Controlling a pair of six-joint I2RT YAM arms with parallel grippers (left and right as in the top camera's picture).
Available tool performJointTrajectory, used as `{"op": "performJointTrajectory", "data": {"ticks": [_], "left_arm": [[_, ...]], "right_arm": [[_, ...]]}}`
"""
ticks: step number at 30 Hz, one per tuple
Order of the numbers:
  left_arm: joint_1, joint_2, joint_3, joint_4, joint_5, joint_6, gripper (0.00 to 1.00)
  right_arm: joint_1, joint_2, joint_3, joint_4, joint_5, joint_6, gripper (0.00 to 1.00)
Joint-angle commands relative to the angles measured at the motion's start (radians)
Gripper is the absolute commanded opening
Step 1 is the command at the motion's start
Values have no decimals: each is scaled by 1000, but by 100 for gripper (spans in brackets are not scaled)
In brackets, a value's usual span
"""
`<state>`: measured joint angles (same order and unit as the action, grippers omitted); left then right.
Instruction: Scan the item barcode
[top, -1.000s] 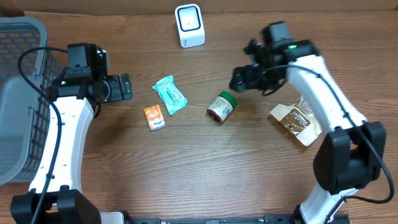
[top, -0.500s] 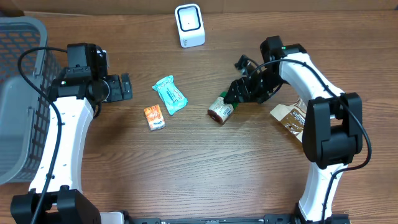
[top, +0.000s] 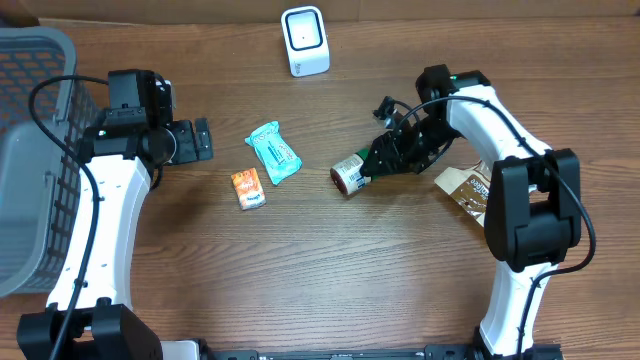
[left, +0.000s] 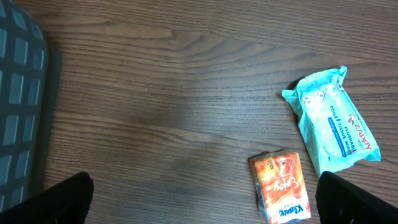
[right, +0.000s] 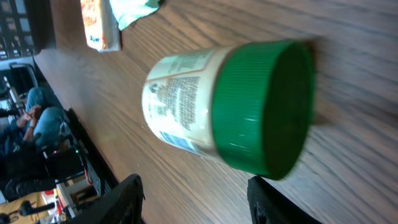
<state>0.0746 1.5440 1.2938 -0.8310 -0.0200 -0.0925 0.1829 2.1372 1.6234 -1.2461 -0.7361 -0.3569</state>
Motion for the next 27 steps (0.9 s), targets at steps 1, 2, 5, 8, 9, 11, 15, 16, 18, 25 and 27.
{"op": "performJointTrajectory", "data": {"ticks": [1,2,5,8,9,11,15,16,18,25,27], "left_arm": [[4,7,-2,0,-10,29,100],[4,7,-2,0,-10,29,100],[4,7,-2,0,-10,29,100],[4,7,-2,0,-10,29,100],[4,7,-2,0,-10,29,100],[4,7,-2,0,-10,29,99],[4,7,-2,0,-10,29,99],[4,7,-2,0,-10,29,100],[4,7,-2,0,-10,29,100],[4,7,-2,0,-10,29,100],[4,7,-2,0,-10,29,99]], "right_arm": [[58,0,14,7,-25,-15,55],[68,0,14,11,-25,-14,55],[93,0,14,13,-34,-10,55],[103,-2,15,5,-62,-10,54],[103,-5,16,3,-68,-11,54],[101,-10,25,2,-69,-10,55],[75,-17,66,7,-64,18,57],[67,-17,75,19,-54,48,57],[54,-17,80,68,-10,136,57],[43,-16,79,171,336,545,58],[44,-16,78,183,356,546,63]]}}
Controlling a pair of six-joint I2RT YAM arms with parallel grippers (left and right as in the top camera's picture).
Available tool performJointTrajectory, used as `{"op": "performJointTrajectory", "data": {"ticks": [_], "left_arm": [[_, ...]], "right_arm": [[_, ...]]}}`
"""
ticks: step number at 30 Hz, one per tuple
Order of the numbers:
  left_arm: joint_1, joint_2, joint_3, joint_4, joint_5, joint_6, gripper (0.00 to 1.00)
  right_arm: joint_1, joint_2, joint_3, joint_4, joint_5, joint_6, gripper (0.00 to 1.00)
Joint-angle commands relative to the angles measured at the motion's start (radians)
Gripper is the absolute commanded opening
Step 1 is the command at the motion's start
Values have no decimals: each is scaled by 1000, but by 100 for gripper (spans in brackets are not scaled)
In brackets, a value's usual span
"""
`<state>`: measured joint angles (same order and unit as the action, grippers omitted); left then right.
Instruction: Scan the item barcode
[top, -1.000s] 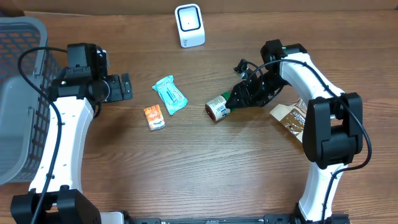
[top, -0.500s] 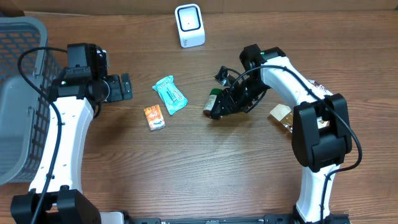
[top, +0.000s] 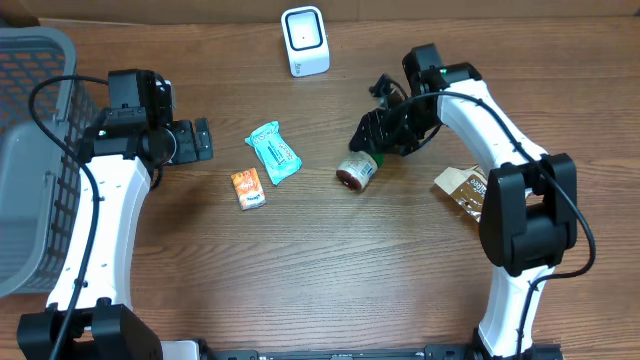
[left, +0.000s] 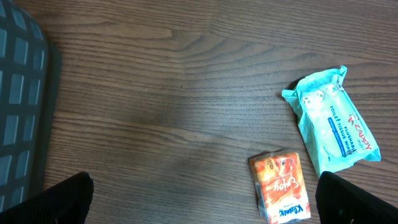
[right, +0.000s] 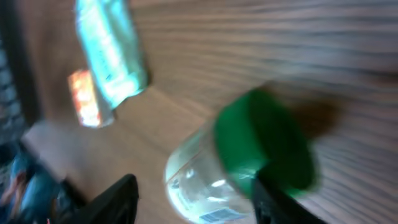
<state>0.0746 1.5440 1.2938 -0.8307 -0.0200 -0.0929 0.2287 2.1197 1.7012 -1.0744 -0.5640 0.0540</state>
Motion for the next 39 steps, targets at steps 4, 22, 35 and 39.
{"op": "performJointTrajectory", "data": {"ticks": [4,22,35,39], "left_arm": [[4,7,-2,0,-10,30,99],[4,7,-2,0,-10,30,100],[4,7,-2,0,-10,30,99],[4,7,-2,0,-10,30,100]], "right_arm": [[-1,2,0,44,183,93,70],[67,2,-19,-13,211,68,79],[208,2,-74,-55,359,51,89],[212,2,-141,23,380,108,88]]}}
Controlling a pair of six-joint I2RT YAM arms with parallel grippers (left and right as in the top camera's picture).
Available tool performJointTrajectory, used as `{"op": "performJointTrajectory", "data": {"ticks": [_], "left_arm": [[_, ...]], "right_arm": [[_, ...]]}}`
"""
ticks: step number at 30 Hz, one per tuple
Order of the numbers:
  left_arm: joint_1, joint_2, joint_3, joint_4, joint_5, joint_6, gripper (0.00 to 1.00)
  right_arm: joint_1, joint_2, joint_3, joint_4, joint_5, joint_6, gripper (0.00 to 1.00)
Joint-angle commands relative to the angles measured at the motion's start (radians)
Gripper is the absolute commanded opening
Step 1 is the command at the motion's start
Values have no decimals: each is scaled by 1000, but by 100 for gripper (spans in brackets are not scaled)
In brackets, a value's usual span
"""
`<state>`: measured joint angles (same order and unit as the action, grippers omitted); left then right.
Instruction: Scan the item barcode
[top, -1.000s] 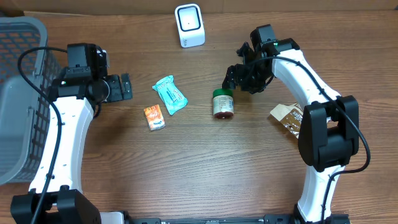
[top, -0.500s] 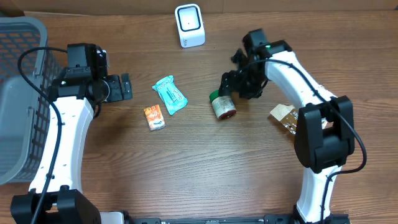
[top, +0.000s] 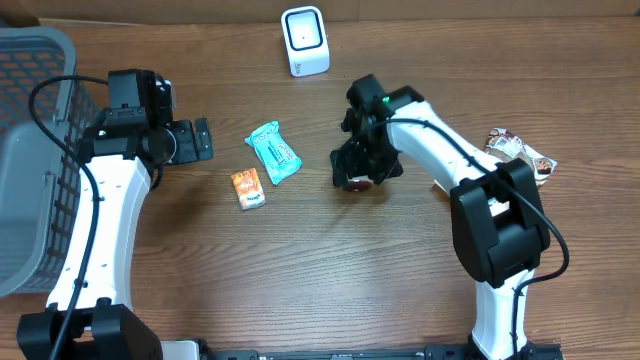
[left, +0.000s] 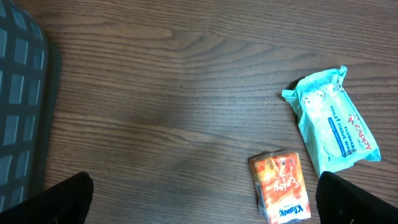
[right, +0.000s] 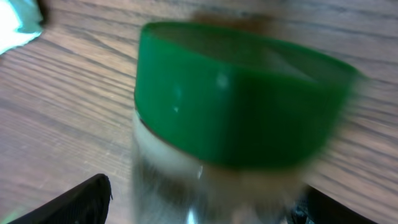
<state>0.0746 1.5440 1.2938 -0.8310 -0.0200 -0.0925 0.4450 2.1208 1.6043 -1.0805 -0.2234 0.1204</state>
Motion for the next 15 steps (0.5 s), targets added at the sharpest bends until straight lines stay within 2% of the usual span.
{"op": "performJointTrajectory", "data": {"ticks": [1,8,13,15], "left_arm": [[4,7,-2,0,-10,29,100],[4,7,-2,0,-10,29,100],[4,7,-2,0,-10,29,100],[4,7,-2,0,-10,29,99]], "right_arm": [[-6,1,-55,40,40,50,88],[-7,1,-67,73,40,63,83],[-6,1,-66,93,39,67,74],[-6,1,-64,96,40,67,68]]}}
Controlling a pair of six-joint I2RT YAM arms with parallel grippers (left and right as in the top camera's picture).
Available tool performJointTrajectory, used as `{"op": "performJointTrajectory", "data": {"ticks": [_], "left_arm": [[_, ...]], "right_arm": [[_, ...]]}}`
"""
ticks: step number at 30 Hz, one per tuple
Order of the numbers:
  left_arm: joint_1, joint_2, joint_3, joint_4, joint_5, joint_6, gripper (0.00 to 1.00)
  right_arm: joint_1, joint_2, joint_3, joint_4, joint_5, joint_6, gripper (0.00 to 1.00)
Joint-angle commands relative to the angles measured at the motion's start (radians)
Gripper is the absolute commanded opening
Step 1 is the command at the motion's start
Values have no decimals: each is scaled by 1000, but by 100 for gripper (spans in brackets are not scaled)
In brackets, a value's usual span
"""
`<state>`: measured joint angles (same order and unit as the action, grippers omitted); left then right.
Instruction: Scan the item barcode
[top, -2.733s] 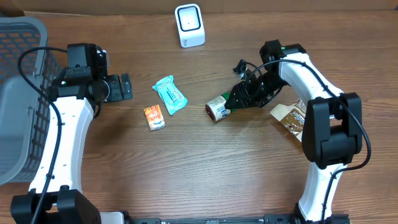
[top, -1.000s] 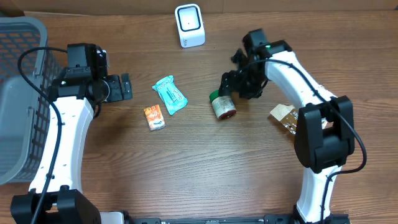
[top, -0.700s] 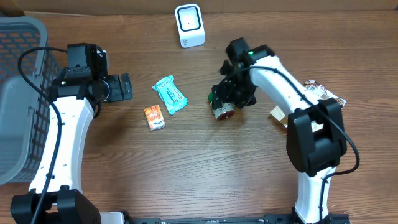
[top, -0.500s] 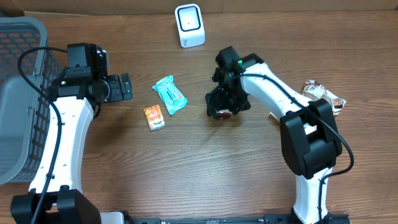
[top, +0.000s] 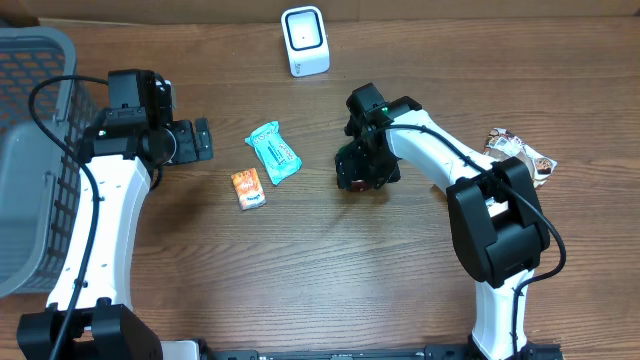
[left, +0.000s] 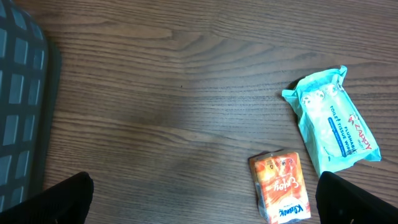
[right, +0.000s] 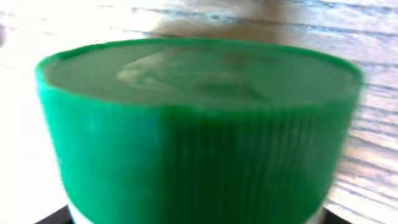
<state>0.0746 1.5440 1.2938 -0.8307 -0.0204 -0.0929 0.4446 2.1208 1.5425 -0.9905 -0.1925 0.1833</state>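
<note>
The jar (top: 350, 182), white-labelled with a green lid (right: 199, 124), lies mid-table, its reddish base toward the front edge. My right gripper (top: 362, 168) hangs right over it. In the right wrist view the lid fills the frame, and only the tips of the widely spread fingers show at the bottom corners, either side of it (right: 196, 214). The white scanner (top: 305, 40) stands at the back. My left gripper (top: 200, 140) is open at the left, with nothing between its fingers (left: 205, 208).
A teal wipes pack (top: 273, 152) and an orange pack (top: 248, 188) lie left of the jar, both also in the left wrist view. A grey basket (top: 30, 150) fills the left edge. A brown snack packet (top: 520, 155) lies at the right.
My right gripper has come closer to the jar: the green lid now fills the right wrist view and the fingers sit further apart at the corners. The left arm has not moved.
The jar lay mid-table with its base pointing left and my right gripper at its lid end, to the right. Then the jar's base pointed toward the front, with the gripper behind it. Later the gripper stood over the jar with fingers wider, and now closer still.
</note>
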Motion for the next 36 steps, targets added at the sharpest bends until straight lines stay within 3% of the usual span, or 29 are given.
{"op": "performJointTrajectory", "data": {"ticks": [1,9,12,17,21,26,36], "left_arm": [[4,7,-2,0,-9,30,99],[4,7,-2,0,-9,30,99],[4,7,-2,0,-9,30,100],[4,7,-2,0,-9,30,99],[4,7,-2,0,-9,30,100],[4,7,-2,0,-9,30,100],[4,7,-2,0,-9,30,100]], "right_arm": [[-6,1,-2,6,9,4,66],[-6,-5,50,-45,44,10,47],[-3,-7,85,-87,106,36,45],[54,-7,121,-172,457,180,38],[131,2,114,-185,712,271,38],[198,37,112,-167,845,291,42],[208,50,112,-159,725,306,60]]}}
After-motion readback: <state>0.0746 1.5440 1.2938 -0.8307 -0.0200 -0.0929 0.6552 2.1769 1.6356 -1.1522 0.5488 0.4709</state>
